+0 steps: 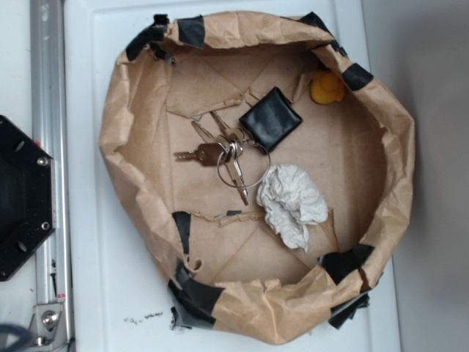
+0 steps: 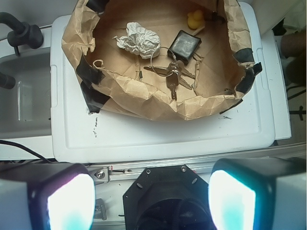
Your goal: Grab the white paper.
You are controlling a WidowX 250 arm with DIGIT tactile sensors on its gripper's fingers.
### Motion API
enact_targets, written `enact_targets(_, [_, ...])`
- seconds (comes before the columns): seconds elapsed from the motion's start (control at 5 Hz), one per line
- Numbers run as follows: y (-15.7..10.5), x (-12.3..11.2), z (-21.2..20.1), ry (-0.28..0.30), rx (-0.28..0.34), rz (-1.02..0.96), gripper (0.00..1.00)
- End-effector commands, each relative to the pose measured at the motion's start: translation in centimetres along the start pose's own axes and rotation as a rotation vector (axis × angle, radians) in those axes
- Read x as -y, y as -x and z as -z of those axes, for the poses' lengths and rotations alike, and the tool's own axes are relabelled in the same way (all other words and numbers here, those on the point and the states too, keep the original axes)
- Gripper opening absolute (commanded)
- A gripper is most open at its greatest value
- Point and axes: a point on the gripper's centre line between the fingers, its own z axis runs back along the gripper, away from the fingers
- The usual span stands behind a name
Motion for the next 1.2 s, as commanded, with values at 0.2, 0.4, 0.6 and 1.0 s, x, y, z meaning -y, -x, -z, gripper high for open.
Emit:
enact_targets(0.2, [-4.6, -1.3, 4.3, -0.044, 0.083, 0.031, 1.0])
enact_targets(0.4, [-9.4, -1.6, 5.4, 0.002, 0.182, 0.124, 1.0])
enact_targets(0.6, [-11.9, -2.3, 7.3, 0.002, 0.183, 0.203, 1.0])
enact_targets(1.0, [-15.6, -0.8, 13.7, 0.033, 0.156, 0.437, 1.0])
